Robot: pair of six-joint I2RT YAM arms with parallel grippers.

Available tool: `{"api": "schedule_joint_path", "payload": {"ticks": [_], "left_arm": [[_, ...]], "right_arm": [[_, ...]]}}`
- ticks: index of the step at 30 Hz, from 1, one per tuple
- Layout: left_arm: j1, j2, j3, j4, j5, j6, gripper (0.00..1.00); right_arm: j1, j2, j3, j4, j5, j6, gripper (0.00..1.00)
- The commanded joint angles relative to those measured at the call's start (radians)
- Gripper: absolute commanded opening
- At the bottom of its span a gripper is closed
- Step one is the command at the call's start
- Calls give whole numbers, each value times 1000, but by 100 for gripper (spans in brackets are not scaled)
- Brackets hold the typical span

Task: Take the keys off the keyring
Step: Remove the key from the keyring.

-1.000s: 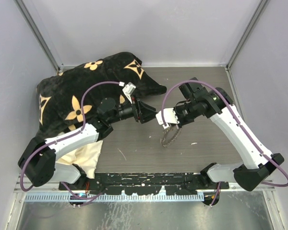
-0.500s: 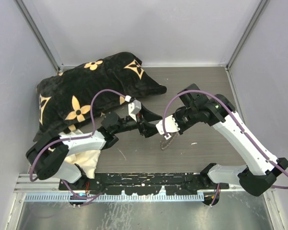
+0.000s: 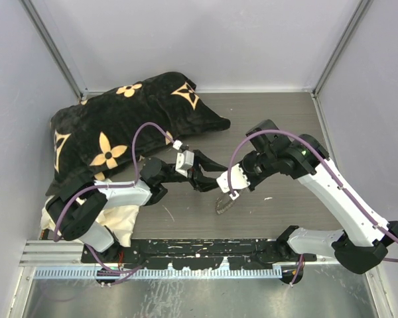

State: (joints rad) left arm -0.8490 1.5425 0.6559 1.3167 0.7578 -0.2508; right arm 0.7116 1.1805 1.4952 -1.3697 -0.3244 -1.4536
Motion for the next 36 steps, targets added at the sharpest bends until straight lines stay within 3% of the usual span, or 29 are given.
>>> {"api": "schedule_joint_path", "payload": {"ticks": [1,6,20,36], "left_arm": [[2,-13,37,101,117,-25,46],[4,2,34,105,150,-37,46],[8,-11,9,109,15,-1,46],[8,37,75,113,143,-87,33]], "right_arm": [[8,0,42,24,-31,3,1],[9,17,72,26,-41,19,1],[9,31,84,8,-75,23,1],[12,32,68,17,-69,26,1]]}}
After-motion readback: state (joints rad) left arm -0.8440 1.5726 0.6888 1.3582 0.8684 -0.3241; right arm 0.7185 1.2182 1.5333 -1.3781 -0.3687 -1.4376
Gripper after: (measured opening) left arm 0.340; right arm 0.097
